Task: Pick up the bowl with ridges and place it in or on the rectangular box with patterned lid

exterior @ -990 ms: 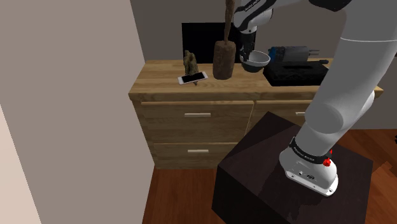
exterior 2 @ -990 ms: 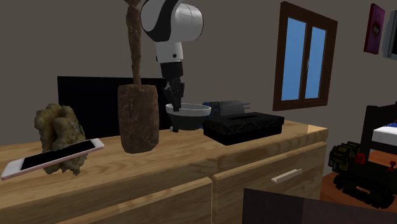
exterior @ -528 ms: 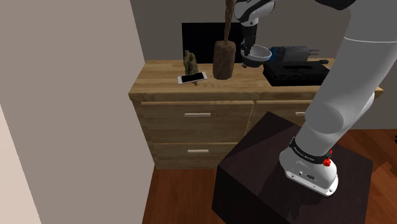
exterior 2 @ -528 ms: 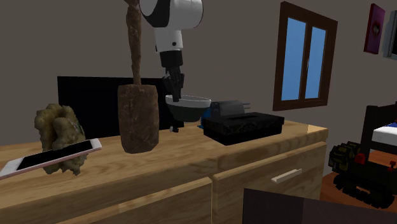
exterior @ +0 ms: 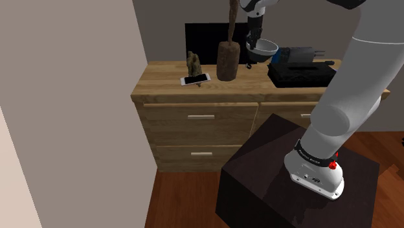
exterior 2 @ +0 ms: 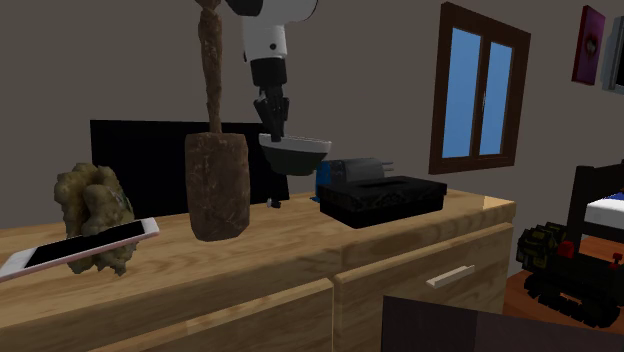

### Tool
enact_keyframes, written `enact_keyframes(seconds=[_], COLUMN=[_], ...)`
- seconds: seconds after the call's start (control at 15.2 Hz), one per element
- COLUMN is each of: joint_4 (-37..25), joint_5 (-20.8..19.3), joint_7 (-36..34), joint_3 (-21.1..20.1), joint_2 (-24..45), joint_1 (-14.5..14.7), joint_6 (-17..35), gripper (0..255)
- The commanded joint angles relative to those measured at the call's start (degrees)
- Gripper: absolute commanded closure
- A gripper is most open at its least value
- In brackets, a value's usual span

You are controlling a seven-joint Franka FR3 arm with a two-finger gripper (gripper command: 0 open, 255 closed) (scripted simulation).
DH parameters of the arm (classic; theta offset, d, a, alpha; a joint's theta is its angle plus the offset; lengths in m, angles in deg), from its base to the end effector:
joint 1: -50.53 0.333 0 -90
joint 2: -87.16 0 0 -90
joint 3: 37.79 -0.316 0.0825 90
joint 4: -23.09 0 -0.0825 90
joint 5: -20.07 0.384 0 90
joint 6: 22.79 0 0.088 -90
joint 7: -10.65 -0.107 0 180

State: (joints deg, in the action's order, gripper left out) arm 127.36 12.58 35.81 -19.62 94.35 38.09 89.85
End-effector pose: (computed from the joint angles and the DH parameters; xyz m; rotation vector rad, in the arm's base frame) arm 0.5143 -0.3062 0.4718 2.9860 -0.0649 -0.0778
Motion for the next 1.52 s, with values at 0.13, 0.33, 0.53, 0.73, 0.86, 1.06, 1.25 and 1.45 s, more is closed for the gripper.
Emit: enact_keyframes(seconds=[0.13, 0.33, 0.53, 0.73, 0.86, 1.06, 1.25, 1.45], joint_4=[-2.4, -1.3, 0.2, 1.2, 1.4, 1.4, 0.7, -0.6], joint_5=[0.0, -0.4, -0.9, -1.2, -1.4, -1.4, -1.2, -0.7], joint_7=[0.3, 2.5, 5.8, 9.4, 11.8, 15.7, 19.7, 24.0], joint_3=[0.0, 1.0, 2.7, 4.4, 5.6, 7.5, 9.5, 11.5], joint_2=[-0.5, -2.2, -4.2, -5.8, -6.6, -7.3, -7.6, -7.2], joint_1=[0.0, -1.1, -2.9, -4.8, -6.0, -7.9, -9.9, -11.8], joint_6=[-2.9, -3.0, -2.9, -2.9, -3.0, -3.2, -3.5, -3.9], gripper=[255, 255, 255, 255, 255, 255, 255, 255])
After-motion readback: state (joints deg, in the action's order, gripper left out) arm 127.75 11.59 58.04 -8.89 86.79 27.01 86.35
